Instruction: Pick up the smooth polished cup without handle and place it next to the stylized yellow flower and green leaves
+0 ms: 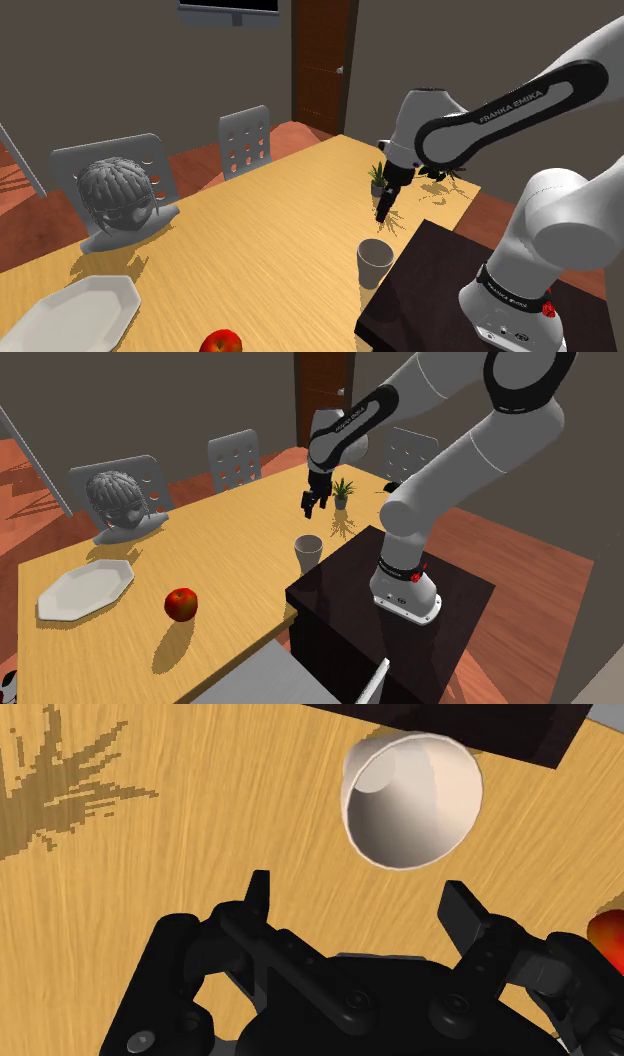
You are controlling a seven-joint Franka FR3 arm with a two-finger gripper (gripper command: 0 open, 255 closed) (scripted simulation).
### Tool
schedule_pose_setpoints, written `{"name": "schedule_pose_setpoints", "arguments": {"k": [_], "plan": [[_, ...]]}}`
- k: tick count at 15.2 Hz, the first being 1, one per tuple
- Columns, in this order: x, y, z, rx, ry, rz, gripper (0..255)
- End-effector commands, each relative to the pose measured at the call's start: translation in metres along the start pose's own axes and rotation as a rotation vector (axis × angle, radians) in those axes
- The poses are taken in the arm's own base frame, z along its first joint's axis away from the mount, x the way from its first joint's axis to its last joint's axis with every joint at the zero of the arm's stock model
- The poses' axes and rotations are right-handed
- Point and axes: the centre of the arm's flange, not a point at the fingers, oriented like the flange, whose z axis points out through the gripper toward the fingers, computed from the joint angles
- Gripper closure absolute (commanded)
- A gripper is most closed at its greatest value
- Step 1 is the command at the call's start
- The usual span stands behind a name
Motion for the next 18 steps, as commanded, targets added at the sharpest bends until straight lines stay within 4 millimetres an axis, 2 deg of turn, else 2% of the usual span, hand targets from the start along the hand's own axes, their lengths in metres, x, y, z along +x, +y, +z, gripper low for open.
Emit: {"name": "schedule_pose_setpoints", "arguments": {"k": [1,5,12,18], "plan": [[-0.004,0.001,0.024,0.009,-0.013,-0.002,0],[-0.012,0.001,0.075,0.029,-0.043,-0.006,0],[-0.014,0.0,0.112,0.029,-0.043,-0.006,0],[-0.014,0.0,0.115,0.029,-0.043,-0.006,0]]}}
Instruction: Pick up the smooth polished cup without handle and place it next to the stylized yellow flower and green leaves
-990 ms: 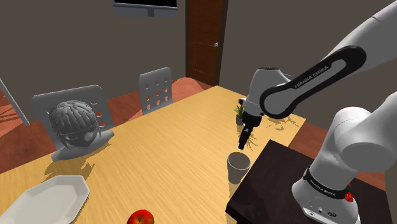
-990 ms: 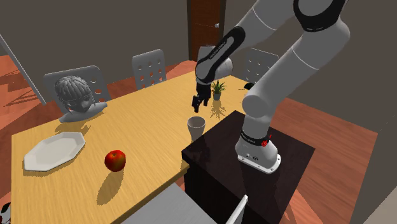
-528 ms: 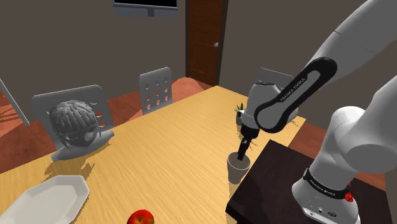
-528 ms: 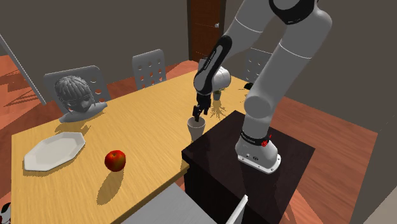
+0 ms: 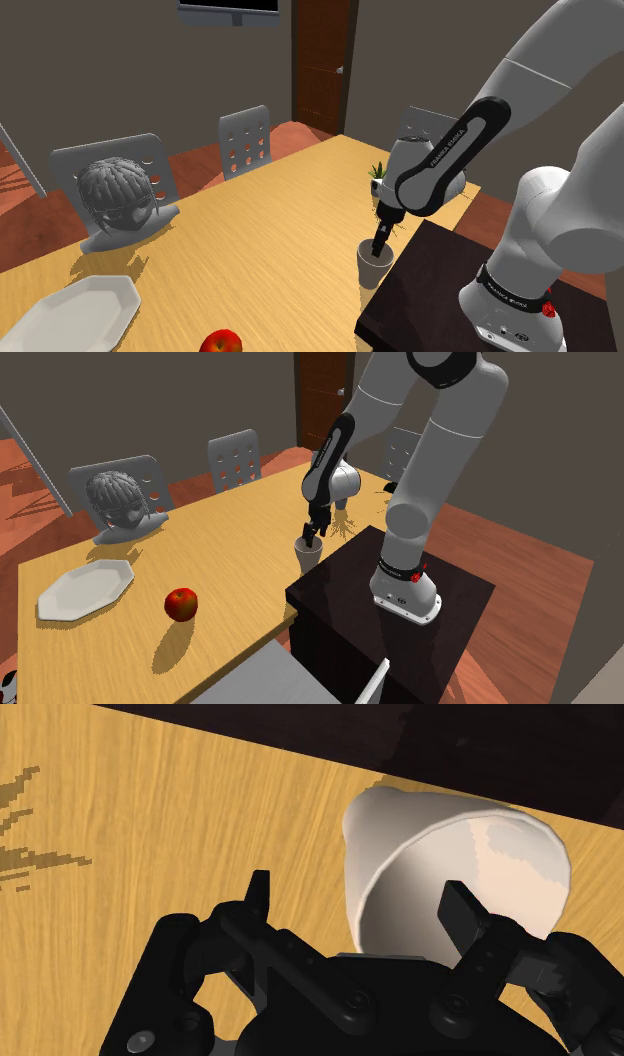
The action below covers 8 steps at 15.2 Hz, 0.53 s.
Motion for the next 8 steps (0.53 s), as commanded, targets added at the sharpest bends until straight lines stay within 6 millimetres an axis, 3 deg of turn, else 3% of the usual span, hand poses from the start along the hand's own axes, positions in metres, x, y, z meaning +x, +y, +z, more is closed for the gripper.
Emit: {"name": "schedule_pose_setpoints", "arguments": {"k": [1,3,4,8], "plan": [[0.0,0.0,0.0001,0.0,0.0,0.0,0],[0.0,0.0,0.0001,0.0,0.0,0.0,0],[0.0,0.0,0.0001,0.0,0.0,0.0,255],[0.0,0.0,0.0001,0.0,0.0,0.0,255]]}}
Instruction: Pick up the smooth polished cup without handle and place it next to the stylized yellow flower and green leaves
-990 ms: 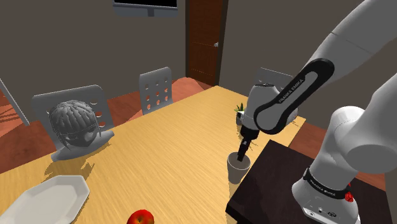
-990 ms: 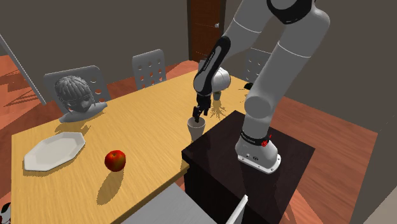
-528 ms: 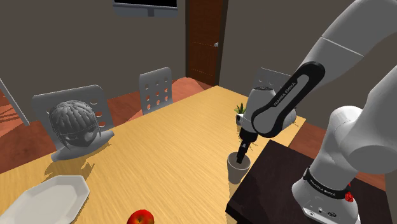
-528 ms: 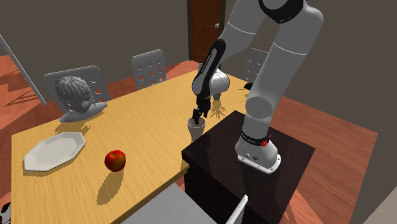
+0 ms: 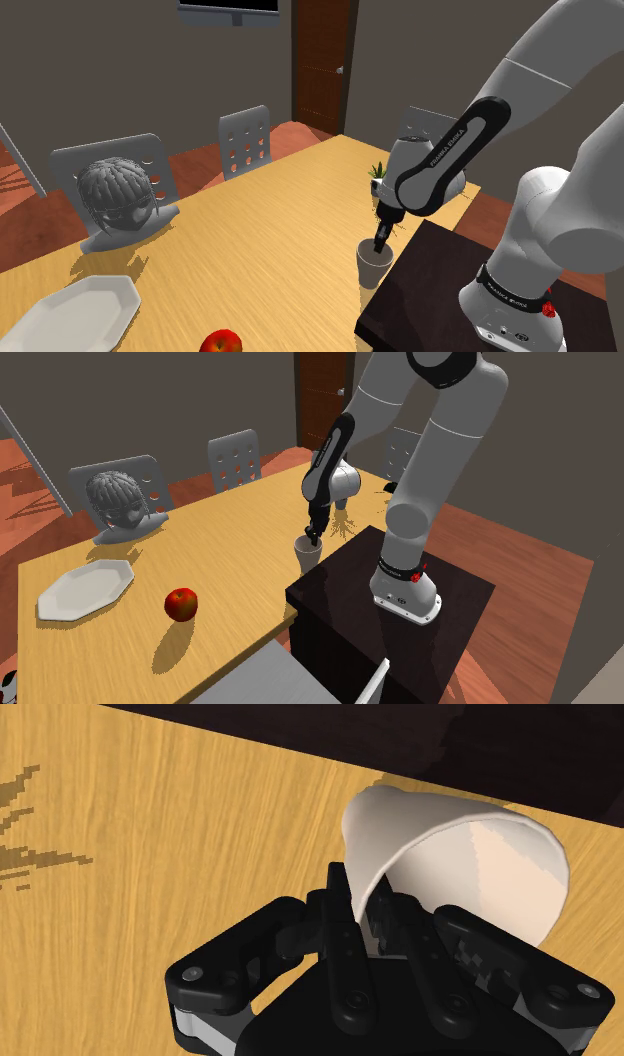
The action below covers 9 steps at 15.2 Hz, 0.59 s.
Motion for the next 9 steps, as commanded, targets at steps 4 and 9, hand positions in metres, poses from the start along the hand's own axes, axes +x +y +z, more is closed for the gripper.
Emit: {"name": "schedule_pose_setpoints", "arguments": {"k": [4,9], "plan": [[0.0,0.0,0.0,0.0,-0.002,-0.001,255],[0.0,-0.003,-0.02,0.0,-0.002,-0.001,255]]}}
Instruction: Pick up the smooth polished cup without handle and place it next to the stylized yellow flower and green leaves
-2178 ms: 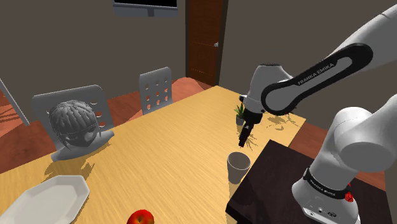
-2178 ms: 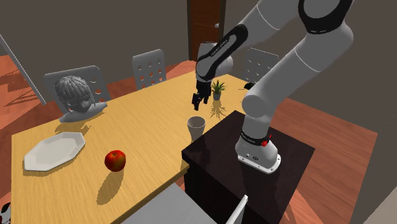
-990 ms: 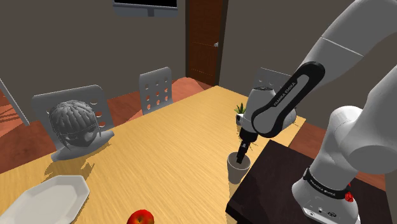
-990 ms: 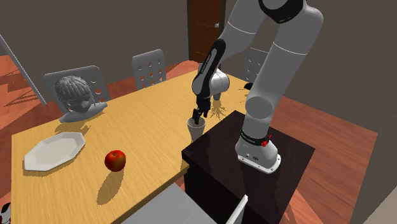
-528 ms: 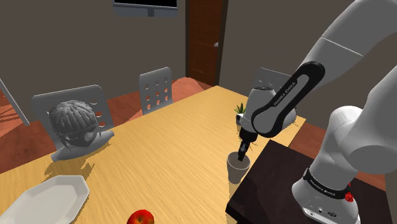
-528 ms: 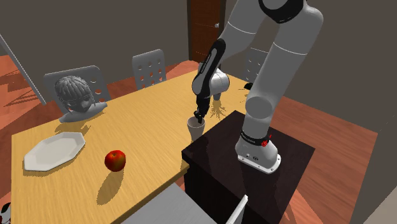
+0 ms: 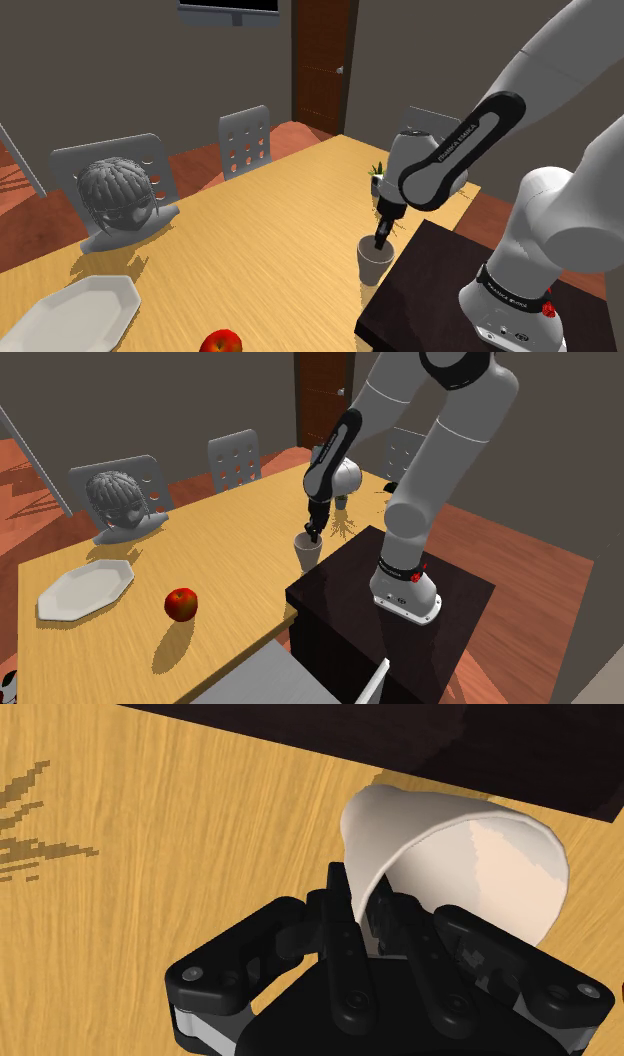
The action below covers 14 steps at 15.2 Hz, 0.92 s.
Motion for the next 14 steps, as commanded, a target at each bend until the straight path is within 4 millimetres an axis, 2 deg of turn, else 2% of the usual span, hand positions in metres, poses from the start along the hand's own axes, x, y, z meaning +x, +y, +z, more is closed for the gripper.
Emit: {"name": "schedule_pose_setpoints", "arguments": {"k": [1,14], "plan": [[-0.001,-0.001,-0.011,-0.001,-0.001,0.0,255],[0.001,-0.01,-0.079,-0.001,-0.001,0.0,255]]}}
